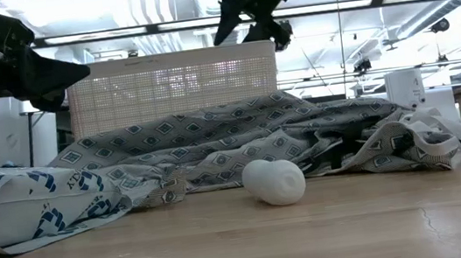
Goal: Pick & place medical supplies in basket/bin
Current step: Put the orange pill bottle into the white bin
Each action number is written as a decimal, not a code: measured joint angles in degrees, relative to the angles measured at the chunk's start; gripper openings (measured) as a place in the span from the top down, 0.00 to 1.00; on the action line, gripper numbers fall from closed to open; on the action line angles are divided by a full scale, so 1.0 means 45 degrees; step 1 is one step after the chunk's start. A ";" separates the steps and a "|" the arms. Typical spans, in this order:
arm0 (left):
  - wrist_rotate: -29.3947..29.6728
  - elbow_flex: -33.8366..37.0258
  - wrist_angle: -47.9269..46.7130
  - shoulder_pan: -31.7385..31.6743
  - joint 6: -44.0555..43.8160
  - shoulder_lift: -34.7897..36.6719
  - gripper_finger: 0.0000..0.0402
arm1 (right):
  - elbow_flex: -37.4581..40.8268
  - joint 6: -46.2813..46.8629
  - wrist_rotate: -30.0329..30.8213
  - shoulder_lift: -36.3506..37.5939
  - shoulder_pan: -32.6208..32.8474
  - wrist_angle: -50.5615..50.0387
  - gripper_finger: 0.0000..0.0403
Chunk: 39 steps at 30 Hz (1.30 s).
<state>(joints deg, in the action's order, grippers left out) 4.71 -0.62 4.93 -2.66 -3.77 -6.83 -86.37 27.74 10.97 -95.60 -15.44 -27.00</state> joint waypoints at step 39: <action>0.0000 0.0005 -0.0005 0.0000 0.0005 -0.0005 1.00 | -0.0159 0.3306 0.0166 -0.0374 1.1734 -0.7155 0.27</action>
<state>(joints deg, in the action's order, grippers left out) 4.71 -0.60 4.91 -2.66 -3.75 -6.85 -87.09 42.61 11.71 -97.28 37.36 -59.19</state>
